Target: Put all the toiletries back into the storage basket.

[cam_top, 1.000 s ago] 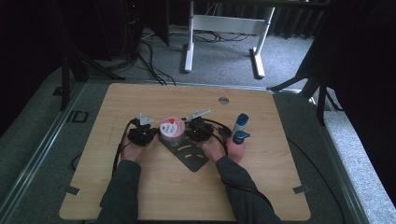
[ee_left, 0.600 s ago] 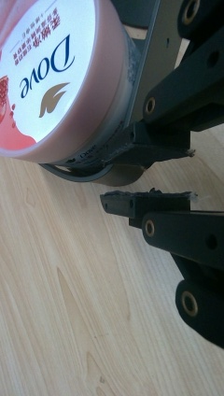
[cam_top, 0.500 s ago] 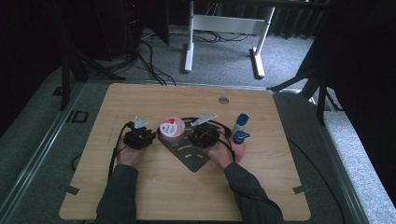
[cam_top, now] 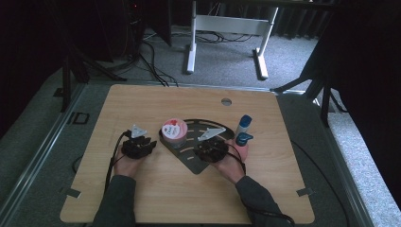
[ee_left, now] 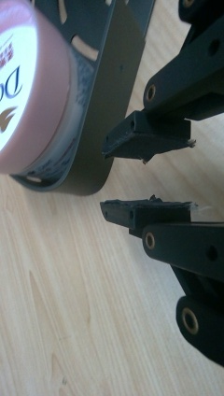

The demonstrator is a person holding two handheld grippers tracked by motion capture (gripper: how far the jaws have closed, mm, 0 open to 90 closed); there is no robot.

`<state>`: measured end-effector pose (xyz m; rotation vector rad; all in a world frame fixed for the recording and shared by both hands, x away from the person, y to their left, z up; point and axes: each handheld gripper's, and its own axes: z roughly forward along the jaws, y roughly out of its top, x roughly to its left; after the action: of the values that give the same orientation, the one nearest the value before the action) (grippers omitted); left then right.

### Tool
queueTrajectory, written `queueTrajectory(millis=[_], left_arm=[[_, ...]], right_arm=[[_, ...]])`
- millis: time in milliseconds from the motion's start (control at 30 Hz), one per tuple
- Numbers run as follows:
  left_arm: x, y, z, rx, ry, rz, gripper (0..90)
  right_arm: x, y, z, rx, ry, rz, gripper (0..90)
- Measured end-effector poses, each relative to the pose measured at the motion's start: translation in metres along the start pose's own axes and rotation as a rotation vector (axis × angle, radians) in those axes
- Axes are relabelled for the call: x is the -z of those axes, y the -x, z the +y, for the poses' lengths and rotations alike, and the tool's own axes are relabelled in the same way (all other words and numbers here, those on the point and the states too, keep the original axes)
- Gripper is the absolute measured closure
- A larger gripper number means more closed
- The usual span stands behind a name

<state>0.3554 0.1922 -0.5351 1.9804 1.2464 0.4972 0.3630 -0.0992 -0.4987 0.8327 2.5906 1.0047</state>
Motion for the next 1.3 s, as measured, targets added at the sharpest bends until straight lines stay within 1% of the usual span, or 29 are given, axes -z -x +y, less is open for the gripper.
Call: queueTrajectory(millis=[200, 267, 433, 500, 567, 767, 800, 867, 1067, 1300], left_arm=[[0.005, 0.009, -0.002, -0.032, 0.001, -0.017, 66.1], [0.008, 0.012, -0.002, -0.036, 0.007, -0.025, 65.9], [0.015, 0.021, -0.002, -0.061, 0.014, -0.044, 65.1], [0.018, 0.024, -0.001, -0.072, 0.017, -0.052, 64.7], [0.02, 0.026, -0.001, -0.079, 0.023, -0.061, 64.7], [0.027, 0.035, 0.002, -0.099, 0.043, -0.088, 64.2], [0.027, 0.036, 0.003, -0.105, 0.041, -0.089, 64.0], [0.028, 0.038, 0.003, -0.112, 0.04, -0.096, 64.0], [0.027, 0.046, 0.006, -0.132, 0.04, -0.124, 64.0], [0.023, 0.053, 0.008, -0.154, 0.028, -0.144, 63.8]], right_arm=[[0.013, -0.001, -0.011, 0.016, 0.019, 0.016, 70.7], [0.016, -0.002, -0.013, 0.021, 0.024, 0.017, 70.3], [0.028, 0.0, -0.021, 0.017, 0.042, 0.017, 69.9], [0.034, 0.001, -0.025, 0.007, 0.05, 0.014, 69.9], [0.038, 0.002, -0.029, 0.013, 0.058, 0.007, 69.9], [0.055, 0.008, -0.043, -0.009, 0.081, -0.003, 69.4], [0.059, 0.01, -0.046, -0.021, 0.091, 0.008, 69.4], [0.065, 0.013, -0.05, -0.035, 0.101, 0.009, 69.2], [0.081, 0.023, -0.059, -0.049, 0.132, -0.008, 68.9], [0.097, 0.033, -0.072, -0.076, 0.155, -0.026, 69.5]])
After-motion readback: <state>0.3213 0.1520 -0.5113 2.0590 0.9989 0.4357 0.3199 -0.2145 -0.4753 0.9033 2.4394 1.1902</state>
